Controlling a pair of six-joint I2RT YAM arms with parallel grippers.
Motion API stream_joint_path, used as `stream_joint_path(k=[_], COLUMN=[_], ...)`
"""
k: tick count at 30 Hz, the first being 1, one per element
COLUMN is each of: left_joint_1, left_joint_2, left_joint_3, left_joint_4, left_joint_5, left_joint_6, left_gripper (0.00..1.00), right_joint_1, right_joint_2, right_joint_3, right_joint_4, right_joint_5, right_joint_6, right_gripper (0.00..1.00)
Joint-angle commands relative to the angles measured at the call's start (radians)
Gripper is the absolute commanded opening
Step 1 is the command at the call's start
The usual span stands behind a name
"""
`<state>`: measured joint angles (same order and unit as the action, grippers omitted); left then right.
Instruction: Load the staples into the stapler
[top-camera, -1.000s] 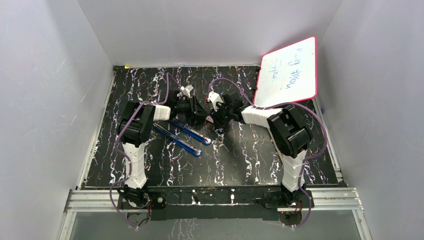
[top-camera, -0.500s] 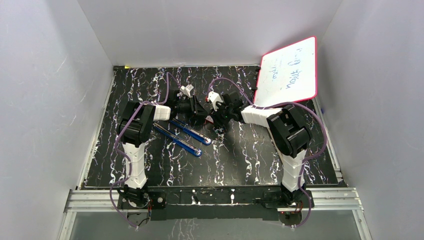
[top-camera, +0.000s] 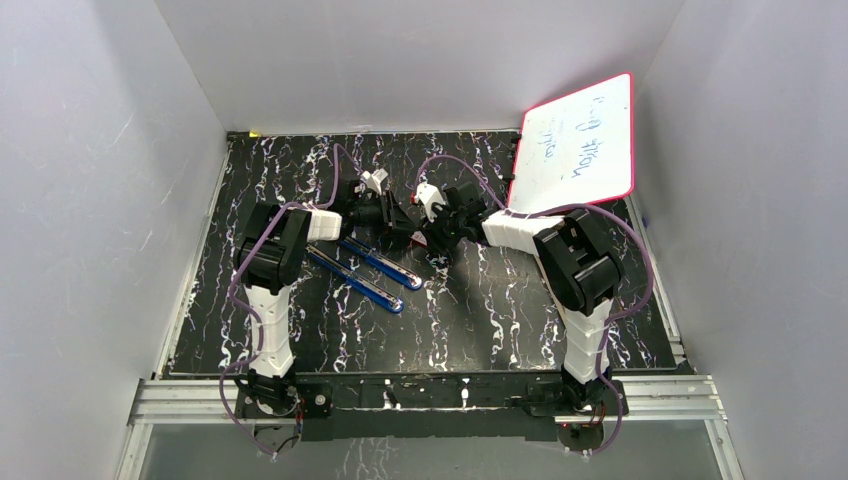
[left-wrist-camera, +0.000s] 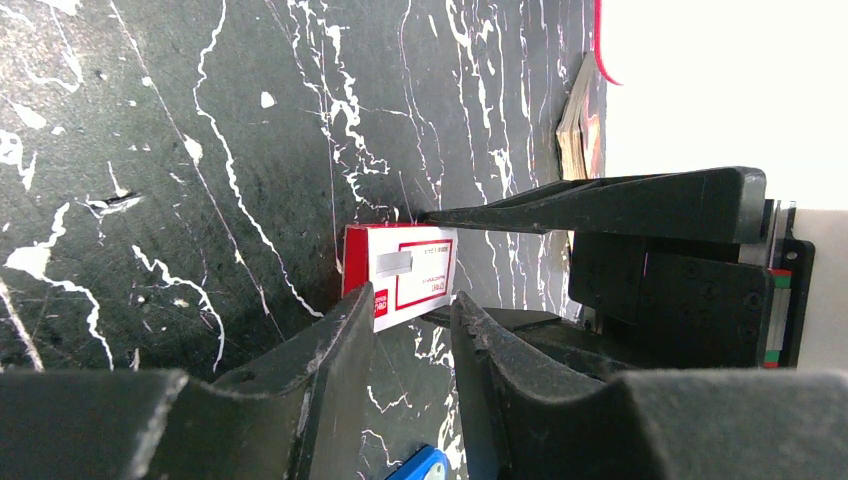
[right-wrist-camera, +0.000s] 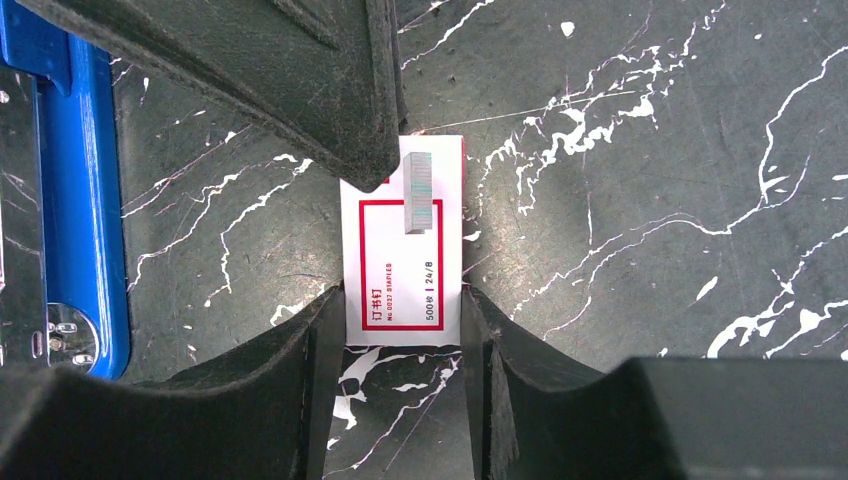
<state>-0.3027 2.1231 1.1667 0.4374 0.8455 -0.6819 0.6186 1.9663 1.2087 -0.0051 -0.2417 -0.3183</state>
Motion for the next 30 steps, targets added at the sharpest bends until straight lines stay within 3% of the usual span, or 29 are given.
stream_joint_path(k=[1,30], left_joint_1=[-0.027,0.019], left_joint_2=[0.017,-0.025], left_joint_3=[0.033,0.032], left_joint_4=[-0.021,-0.001], left_joint_5=[0.044,-0.008], left_joint_6=[0.015,0.007], left_gripper=[0.33,0.36], right_joint_1=[0.005,0.009], right_joint_2=[0.040,0.040], right_joint_3=[0.018,0.013], right_joint_4=[-0.050,-0.061], right_joint_5=[0.009,0.023], right_joint_6=[-0.011,-0.010], right_gripper=[0.51,0.51])
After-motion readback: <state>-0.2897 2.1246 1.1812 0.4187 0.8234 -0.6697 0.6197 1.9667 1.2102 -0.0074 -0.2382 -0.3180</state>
